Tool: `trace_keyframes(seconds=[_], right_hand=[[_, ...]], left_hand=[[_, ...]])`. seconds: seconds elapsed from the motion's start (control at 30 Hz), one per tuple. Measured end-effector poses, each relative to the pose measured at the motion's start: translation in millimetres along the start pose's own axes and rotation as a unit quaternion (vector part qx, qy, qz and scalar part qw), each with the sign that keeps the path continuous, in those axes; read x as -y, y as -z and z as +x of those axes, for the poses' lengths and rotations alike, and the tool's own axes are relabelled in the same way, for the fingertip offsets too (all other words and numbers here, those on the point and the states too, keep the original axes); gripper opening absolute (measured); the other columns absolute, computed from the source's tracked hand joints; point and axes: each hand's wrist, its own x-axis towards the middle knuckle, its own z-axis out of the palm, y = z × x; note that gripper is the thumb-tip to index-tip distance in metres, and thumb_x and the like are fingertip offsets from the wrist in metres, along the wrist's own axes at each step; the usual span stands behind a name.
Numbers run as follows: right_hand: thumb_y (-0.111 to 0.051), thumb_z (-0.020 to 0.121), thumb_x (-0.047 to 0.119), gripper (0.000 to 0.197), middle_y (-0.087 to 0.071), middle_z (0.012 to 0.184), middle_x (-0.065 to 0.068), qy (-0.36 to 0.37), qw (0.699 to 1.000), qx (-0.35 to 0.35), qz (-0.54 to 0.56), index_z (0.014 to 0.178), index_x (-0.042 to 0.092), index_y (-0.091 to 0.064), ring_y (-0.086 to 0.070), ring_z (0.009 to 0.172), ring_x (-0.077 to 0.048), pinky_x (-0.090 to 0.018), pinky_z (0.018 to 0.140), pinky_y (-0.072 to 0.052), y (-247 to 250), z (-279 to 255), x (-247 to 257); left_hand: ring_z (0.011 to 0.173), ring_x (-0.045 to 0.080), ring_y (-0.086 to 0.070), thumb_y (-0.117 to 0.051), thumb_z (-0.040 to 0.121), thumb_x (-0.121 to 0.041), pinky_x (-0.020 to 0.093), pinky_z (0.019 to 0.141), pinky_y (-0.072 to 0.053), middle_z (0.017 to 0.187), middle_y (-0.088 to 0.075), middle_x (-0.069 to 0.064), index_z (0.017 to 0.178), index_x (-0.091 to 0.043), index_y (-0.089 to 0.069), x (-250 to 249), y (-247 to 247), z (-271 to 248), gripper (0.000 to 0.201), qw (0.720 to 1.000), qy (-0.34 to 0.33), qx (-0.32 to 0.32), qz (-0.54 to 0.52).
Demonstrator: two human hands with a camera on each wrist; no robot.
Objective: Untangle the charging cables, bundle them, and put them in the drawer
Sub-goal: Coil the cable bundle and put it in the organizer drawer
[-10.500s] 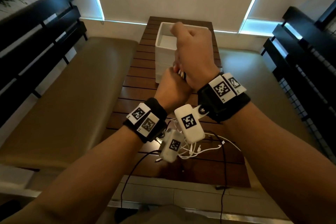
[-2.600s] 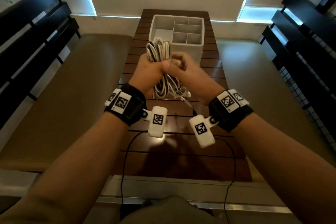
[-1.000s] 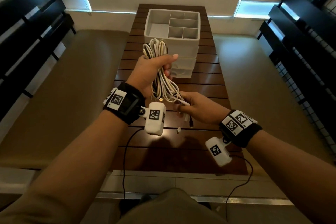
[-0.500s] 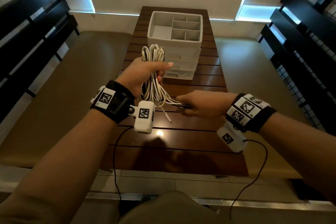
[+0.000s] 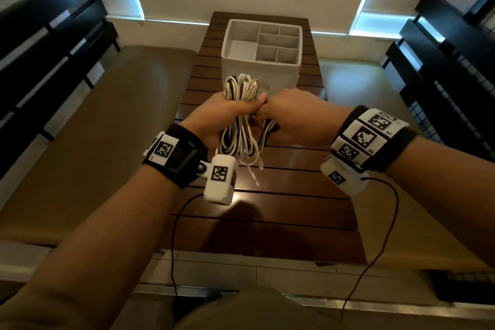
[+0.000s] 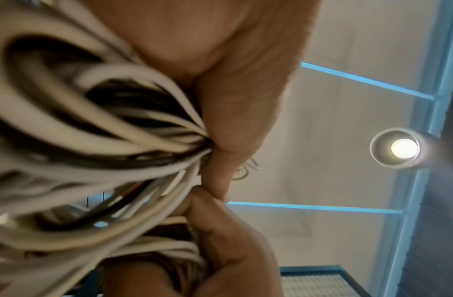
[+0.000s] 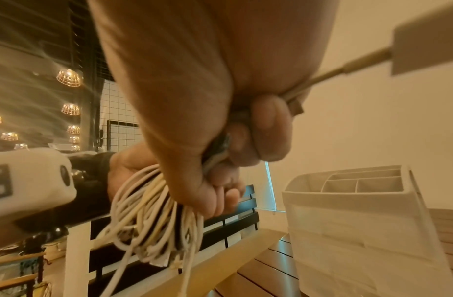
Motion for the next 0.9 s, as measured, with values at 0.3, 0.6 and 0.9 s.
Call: trace_keyframes(seconds=[0.3, 0.6, 0.9], right_hand=[[-0.081, 0.078, 0.033, 0.045, -0.062, 0.1, -0.003, -0.05, 0.993, -0.058, 0.093, 0.113, 0.012, -0.064, -0.062, 0.083, -0.021, -0.04, 0.074, -0.058, -2.8, 10.0, -5.4], [-0.089, 0.073, 0.04, 0.065, -0.053, 0.093, 0.008, -0.076, 0.975, -0.139, 0.158, 0.113, 0.018, -0.043, -0.053, 0.076, -0.009, -0.027, 0.062, -0.042, 2.0, 14.0, -10.6], [-0.079, 0.083, 0.047, 0.054, -0.068, 0.109, 0.0, -0.055, 0.926, -0.146, 0.343, 0.126, 0.023, -0.056, -0.068, 0.095, -0.017, -0.04, 0.085, -0.061, 6.2, 1.9, -16.4]], left_hand=[[0.098, 0.026, -0.075, -0.062, 0.101, -0.02, 0.039, 0.083, -0.062, 0.103, -0.075, 0.014, 0.114, -0.007, -0.068, 0.9, 0.1, -0.3, 0.019, 0.998, -0.013, 0.042, -0.036], [0.111, 0.032, -0.07, -0.075, 0.091, -0.007, 0.045, 0.099, -0.057, 0.116, -0.071, 0.018, 0.126, 0.003, -0.064, 4.5, -2.0, -4.6, 0.038, 0.998, -0.05, 0.043, -0.021], [0.077, 0.021, -0.073, -0.067, 0.097, -0.002, 0.035, 0.07, -0.063, 0.087, -0.072, 0.01, 0.1, -0.006, -0.067, -7.1, 4.8, -12.5, 0.005, 0.99, -0.09, -0.049, -0.092]])
